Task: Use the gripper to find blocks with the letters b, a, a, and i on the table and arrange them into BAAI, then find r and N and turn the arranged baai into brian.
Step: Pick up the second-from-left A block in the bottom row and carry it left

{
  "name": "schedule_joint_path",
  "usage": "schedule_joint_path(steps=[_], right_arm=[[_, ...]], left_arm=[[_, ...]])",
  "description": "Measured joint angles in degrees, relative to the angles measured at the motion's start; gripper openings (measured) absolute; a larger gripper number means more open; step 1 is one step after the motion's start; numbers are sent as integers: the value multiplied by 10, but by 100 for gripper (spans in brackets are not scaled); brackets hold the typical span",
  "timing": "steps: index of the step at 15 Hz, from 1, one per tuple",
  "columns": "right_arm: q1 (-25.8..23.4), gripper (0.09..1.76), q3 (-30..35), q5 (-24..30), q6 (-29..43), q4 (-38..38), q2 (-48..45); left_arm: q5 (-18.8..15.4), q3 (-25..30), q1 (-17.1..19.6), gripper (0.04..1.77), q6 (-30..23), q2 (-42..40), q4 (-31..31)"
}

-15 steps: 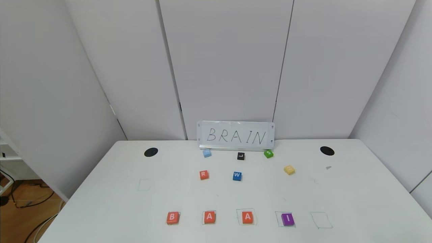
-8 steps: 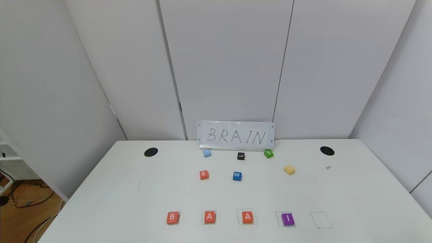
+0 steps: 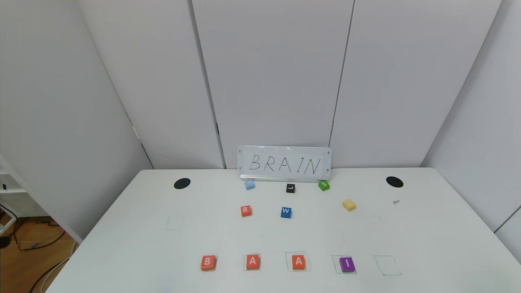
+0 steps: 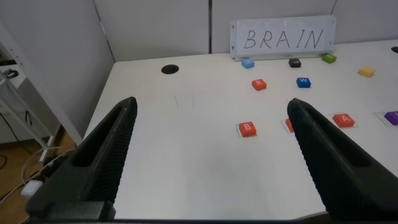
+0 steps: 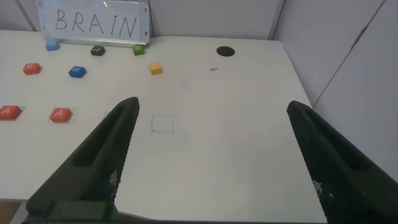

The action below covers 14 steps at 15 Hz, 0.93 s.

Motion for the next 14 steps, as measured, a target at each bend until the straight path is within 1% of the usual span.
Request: schedule_joint_path(steps=[6, 7, 9, 10, 14], right_arm=[[0, 171, -1, 0, 0, -1, 5], [0, 171, -9, 0, 0, 0, 10], [0, 171, -58, 0, 0, -2, 45], [-1, 171, -93, 0, 0, -3, 84], [-1, 171, -240, 2, -1, -4, 302]], left_arm=[[0, -1, 0, 172, 0, 4, 0], [-1, -8, 0, 172, 0, 7, 0], [-3, -58, -1, 172, 0, 41, -2], [-4, -97, -2, 172, -1, 80, -3], [-7, -259, -5, 172, -3, 304, -6]])
